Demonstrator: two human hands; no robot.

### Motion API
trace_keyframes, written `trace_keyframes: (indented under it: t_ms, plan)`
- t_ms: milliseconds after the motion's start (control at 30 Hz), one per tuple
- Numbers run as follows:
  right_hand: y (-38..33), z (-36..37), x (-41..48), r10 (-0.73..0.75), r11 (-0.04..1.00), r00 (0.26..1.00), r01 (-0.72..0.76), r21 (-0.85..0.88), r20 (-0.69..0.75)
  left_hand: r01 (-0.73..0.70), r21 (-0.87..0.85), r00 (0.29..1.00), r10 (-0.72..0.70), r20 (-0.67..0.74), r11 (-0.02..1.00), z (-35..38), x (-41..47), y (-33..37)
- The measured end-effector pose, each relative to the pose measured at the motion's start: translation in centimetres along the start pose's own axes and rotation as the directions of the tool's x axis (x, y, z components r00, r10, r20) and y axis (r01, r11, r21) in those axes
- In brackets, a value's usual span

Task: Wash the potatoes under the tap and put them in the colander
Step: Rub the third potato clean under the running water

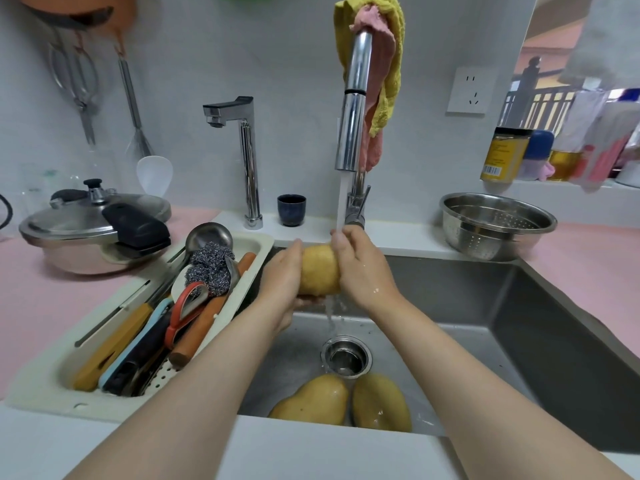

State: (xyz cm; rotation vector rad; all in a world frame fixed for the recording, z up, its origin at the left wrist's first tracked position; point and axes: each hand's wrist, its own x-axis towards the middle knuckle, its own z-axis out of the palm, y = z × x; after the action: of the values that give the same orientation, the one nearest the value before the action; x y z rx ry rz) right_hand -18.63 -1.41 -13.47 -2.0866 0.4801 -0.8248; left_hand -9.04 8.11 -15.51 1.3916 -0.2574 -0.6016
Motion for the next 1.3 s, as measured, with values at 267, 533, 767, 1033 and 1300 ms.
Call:
trace_keyframes:
  t_ms: [267, 533, 767, 1033, 1300]
  plan:
    - [0.0, 0.9, -0.1, -0.055, 0.838, 0.929, -0.157, 0.523, 0.367, 0.584, -0.069, 0.8, -0.56, 0.217, 0.808, -2.4, 0.9, -0.3]
    - [-1.7, 0.4, 0.1, 0.199, 0.904, 0.976, -0.218, 0.367, 0.089, 0.353, 0.114, 0.895, -0.371, 0.246, 0.929, -0.7, -1.4, -0.7]
    - [-1.6, 0.7, 0.0, 0.292, 0.698, 0.926, -0.377, 0.608, 0.239, 0.323, 0.033, 0.928, -0.323, 0.185, 0.946, -0.9, -0.3, -0.5]
    - [0.0, 1.4, -0.1, 0.107, 0.79, 0.944, -0.27, 0.55, 0.311, 0.41, 0.131, 0.884, -0.428, 0.188, 0.903, -1.4, -0.2, -0.2]
    - [-0.4, 2.2, 0.5, 0.375, 0.844, 0.927, -0.351, 0.405, 0.02, 0.179, 0.169, 0.919, -0.226, 0.322, 0.969, 0.1, -1.8, -0.4]
